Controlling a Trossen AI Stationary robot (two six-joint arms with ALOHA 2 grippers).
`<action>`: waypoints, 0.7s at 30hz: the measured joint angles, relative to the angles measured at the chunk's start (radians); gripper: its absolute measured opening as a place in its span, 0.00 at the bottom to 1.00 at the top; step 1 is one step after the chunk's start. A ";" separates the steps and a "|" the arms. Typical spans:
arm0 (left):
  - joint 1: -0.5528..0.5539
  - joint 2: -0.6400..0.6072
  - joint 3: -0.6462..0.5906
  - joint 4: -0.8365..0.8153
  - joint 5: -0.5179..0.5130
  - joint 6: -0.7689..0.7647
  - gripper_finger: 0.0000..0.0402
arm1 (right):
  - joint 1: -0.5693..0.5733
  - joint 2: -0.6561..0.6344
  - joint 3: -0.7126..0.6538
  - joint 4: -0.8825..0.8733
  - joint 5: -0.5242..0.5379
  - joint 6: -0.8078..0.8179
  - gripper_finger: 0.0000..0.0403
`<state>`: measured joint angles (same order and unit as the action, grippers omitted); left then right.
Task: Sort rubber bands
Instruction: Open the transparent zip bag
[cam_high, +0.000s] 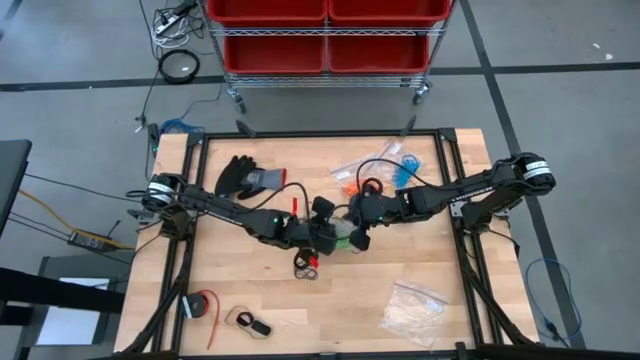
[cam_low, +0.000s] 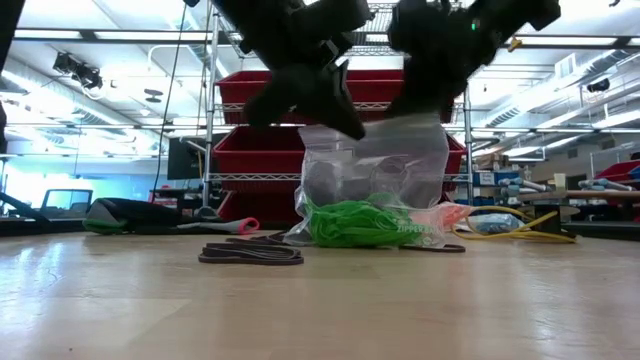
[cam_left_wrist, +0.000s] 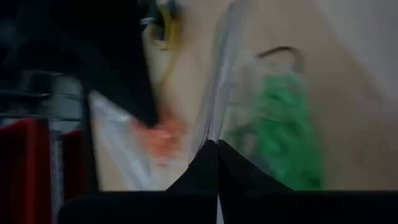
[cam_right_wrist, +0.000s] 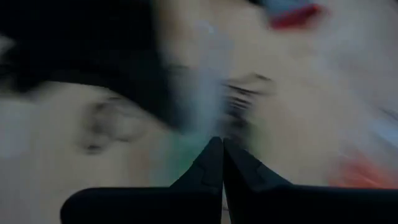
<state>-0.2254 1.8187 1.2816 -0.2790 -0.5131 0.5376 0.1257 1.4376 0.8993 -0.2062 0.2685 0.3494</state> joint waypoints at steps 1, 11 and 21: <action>-0.009 0.000 0.004 -0.015 0.009 -0.013 0.00 | -0.008 0.000 0.000 -0.032 0.036 0.010 0.00; -0.028 0.000 0.008 -0.024 -0.021 -0.041 0.00 | -0.028 -0.004 0.000 0.025 -0.062 0.019 0.00; -0.024 0.000 0.008 -0.028 -0.037 -0.045 0.00 | 0.041 -0.003 0.000 0.114 -0.141 0.036 0.21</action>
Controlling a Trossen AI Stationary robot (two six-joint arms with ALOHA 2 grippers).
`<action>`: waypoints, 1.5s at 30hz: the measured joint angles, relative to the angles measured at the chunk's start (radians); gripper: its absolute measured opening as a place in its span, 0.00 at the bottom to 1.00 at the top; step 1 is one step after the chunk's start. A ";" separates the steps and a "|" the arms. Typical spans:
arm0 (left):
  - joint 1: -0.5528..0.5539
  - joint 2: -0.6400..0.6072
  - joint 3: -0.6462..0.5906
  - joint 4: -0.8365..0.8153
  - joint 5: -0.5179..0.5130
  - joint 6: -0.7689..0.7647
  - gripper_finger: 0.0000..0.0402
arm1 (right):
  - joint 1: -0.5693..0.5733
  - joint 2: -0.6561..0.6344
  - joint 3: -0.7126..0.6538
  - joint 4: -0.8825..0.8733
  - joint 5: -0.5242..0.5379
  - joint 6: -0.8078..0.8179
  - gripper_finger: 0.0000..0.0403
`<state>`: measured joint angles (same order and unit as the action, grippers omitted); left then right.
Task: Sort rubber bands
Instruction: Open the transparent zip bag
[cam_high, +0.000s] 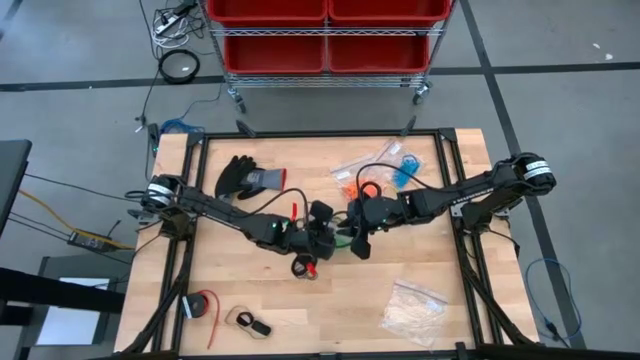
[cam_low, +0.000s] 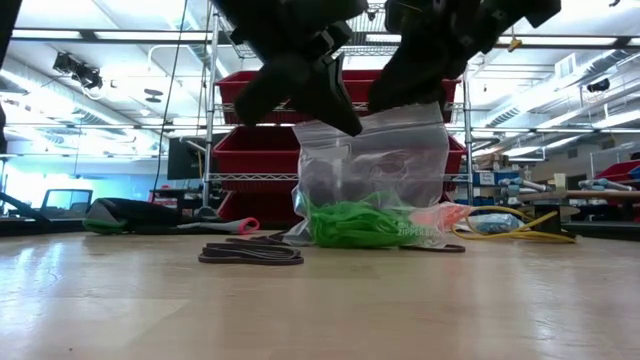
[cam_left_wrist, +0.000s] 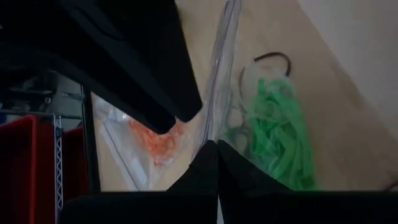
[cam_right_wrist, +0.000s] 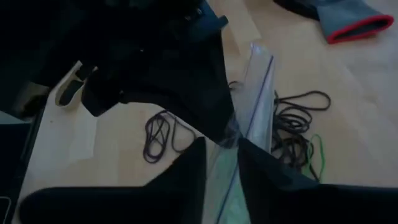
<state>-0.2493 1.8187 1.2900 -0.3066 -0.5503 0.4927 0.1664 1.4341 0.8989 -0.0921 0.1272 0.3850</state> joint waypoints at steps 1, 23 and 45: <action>0.000 0.000 0.000 0.002 0.003 0.000 0.00 | 0.002 0.002 0.000 0.000 0.003 0.004 0.24; 0.000 0.000 0.002 0.033 0.004 0.000 0.00 | 0.007 0.004 -0.001 -0.058 0.029 -0.012 0.27; -0.001 0.000 0.002 0.058 0.007 0.000 0.00 | -0.006 0.005 -0.001 -0.100 0.061 -0.043 0.01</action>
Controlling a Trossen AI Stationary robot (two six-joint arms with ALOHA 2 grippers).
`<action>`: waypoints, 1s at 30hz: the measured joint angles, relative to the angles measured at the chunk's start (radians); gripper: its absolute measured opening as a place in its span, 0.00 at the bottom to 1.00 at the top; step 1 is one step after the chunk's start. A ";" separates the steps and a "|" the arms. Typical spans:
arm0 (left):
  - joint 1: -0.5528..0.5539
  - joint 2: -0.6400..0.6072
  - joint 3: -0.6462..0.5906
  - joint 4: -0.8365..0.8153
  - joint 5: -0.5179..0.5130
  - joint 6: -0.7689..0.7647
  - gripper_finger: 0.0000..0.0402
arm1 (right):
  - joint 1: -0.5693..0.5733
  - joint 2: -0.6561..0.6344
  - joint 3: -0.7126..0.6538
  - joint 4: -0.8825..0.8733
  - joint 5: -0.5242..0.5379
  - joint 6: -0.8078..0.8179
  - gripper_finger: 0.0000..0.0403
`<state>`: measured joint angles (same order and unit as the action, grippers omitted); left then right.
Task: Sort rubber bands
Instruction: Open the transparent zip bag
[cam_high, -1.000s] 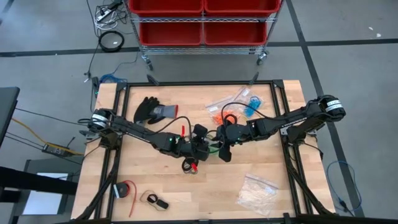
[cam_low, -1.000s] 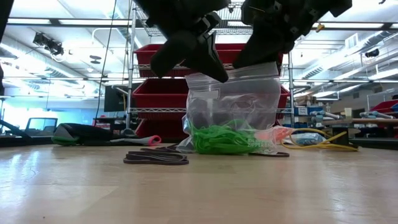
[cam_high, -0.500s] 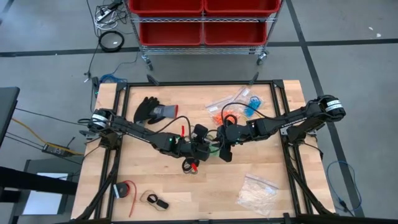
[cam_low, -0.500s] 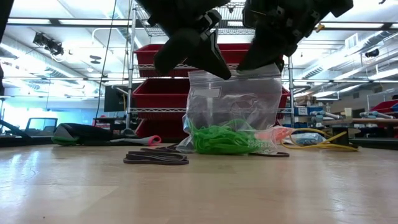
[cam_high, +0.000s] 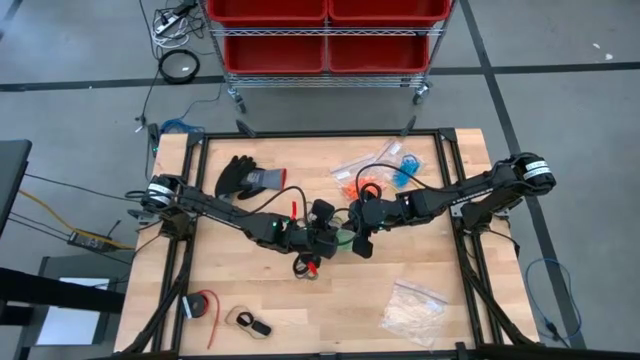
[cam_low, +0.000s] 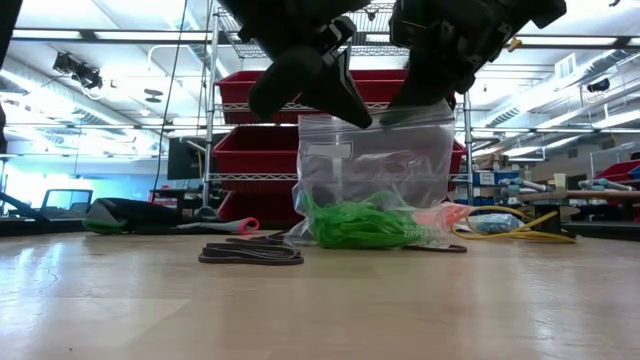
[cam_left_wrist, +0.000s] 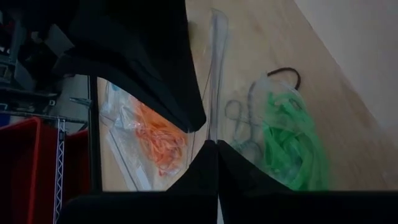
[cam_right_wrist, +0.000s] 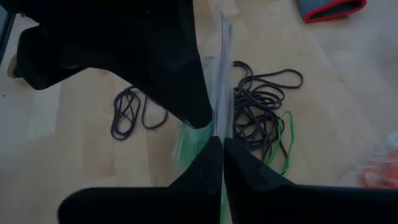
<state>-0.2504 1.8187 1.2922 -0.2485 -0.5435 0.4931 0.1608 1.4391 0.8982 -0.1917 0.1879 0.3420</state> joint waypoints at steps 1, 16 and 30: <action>0.000 0.000 0.000 0.001 0.002 0.000 0.00 | 0.000 0.000 0.000 0.000 0.000 0.000 0.01; -0.016 0.000 0.001 -0.017 0.126 -0.017 0.00 | -0.034 0.000 -0.001 -0.173 0.182 0.058 0.00; -0.011 0.000 0.013 -0.045 0.070 -0.007 0.00 | 0.025 -0.001 -0.001 0.090 -0.050 0.048 0.22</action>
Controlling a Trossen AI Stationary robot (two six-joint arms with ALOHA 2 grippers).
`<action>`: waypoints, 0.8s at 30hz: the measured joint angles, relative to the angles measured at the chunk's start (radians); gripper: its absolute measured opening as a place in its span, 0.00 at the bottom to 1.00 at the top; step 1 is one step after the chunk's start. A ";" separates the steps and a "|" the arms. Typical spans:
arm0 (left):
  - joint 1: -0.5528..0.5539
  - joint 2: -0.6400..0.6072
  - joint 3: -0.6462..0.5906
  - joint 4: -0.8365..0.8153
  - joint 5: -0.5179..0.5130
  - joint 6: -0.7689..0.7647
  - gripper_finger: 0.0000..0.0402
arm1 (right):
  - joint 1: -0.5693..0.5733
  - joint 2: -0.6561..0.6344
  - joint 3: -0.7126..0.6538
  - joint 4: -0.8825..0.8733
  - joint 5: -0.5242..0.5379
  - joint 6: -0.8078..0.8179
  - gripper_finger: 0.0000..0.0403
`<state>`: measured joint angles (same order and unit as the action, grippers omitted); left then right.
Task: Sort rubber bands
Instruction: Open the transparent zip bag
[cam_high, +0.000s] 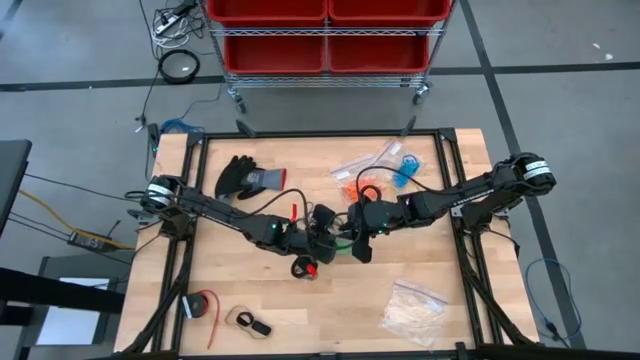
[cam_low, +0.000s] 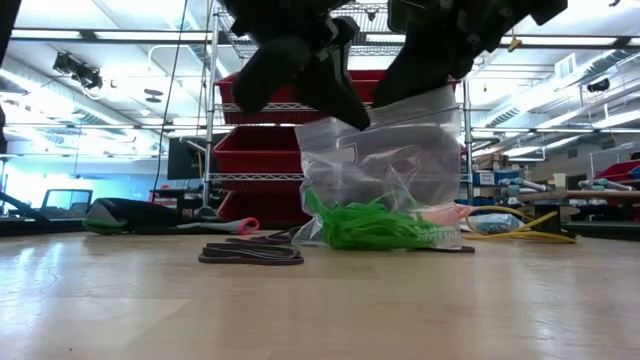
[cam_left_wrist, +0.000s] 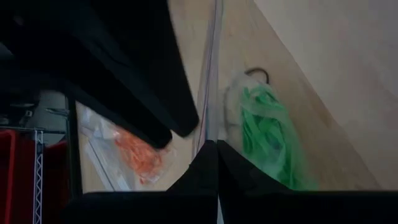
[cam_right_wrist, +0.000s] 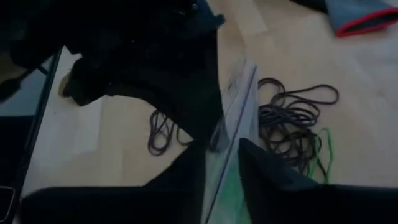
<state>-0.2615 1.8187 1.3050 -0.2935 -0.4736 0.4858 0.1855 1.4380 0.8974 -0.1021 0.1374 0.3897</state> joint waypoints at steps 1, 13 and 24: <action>0.000 0.000 0.005 0.002 0.000 0.000 0.00 | 0.004 0.004 0.000 0.000 0.015 0.002 0.25; 0.002 0.002 0.045 -0.041 0.022 0.000 0.00 | 0.012 0.045 0.002 -0.007 0.060 -0.016 0.27; 0.002 0.002 0.047 -0.032 0.011 0.000 0.00 | 0.019 0.049 0.002 -0.033 0.066 -0.029 0.01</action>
<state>-0.2593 1.8209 1.3515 -0.3253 -0.4627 0.4854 0.2043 1.4872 0.8993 -0.1347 0.2036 0.3610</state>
